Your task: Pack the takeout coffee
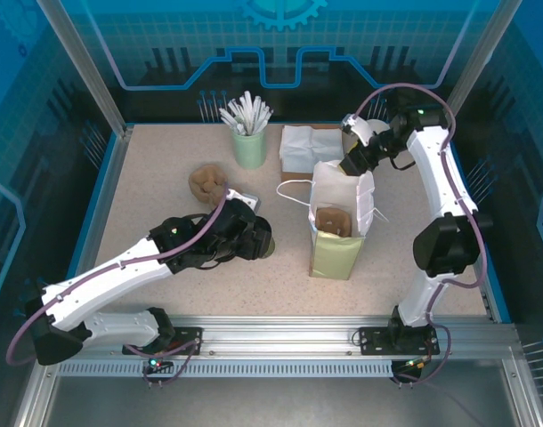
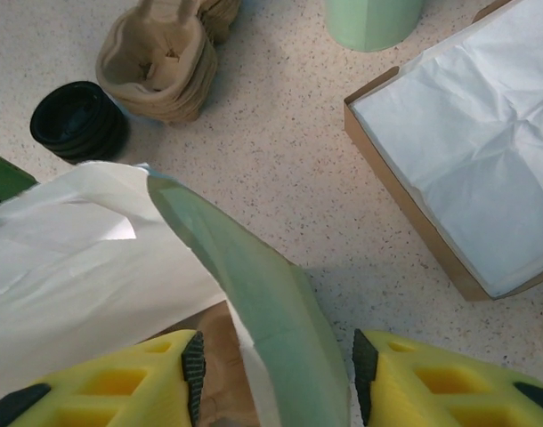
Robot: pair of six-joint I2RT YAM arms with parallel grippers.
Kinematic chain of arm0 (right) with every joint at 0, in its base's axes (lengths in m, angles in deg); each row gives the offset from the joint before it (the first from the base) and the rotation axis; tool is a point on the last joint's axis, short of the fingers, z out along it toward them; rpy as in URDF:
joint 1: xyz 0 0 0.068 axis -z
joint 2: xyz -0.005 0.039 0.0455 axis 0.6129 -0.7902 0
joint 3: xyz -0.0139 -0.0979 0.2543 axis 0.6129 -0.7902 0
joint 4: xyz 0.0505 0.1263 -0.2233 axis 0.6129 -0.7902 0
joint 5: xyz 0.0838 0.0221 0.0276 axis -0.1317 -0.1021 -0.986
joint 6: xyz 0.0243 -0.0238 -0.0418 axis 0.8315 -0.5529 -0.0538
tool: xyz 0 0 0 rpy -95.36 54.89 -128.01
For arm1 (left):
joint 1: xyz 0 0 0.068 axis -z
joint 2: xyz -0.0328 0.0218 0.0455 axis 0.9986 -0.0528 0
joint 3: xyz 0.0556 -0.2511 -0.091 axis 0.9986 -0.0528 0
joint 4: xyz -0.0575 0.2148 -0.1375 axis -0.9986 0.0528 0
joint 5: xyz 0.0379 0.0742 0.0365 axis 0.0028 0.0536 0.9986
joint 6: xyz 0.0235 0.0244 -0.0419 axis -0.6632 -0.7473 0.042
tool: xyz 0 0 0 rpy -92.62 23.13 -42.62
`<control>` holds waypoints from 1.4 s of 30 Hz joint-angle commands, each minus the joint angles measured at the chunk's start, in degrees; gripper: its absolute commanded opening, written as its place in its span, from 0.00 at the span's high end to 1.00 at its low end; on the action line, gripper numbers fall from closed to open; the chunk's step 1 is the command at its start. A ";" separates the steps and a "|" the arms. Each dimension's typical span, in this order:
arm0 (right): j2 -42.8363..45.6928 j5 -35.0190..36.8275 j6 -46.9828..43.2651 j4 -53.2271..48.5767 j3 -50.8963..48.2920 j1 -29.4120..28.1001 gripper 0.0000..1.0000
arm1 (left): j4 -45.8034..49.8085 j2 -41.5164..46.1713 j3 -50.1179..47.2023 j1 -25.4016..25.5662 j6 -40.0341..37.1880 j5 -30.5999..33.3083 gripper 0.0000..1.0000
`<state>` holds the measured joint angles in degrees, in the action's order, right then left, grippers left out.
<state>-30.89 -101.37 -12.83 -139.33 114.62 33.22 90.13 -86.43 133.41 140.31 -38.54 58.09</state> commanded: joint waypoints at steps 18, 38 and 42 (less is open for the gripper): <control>1.84 3.98 3.07 2.09 2.90 -4.45 1.00 | 4.05 3.22 9.83 -0.36 -3.75 -3.42 0.29; 11.43 10.02 33.24 10.57 -5.10 -7.25 1.00 | 9.15 7.72 19.89 -0.43 -11.08 -7.77 0.28; 12.09 10.73 36.39 11.11 -6.42 -7.95 1.00 | 9.79 7.88 22.36 -0.39 -12.14 -9.64 0.28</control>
<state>-20.51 -91.01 18.62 -129.30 109.05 26.25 98.67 -79.45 153.30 140.31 -48.44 51.23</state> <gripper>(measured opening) 0.060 0.724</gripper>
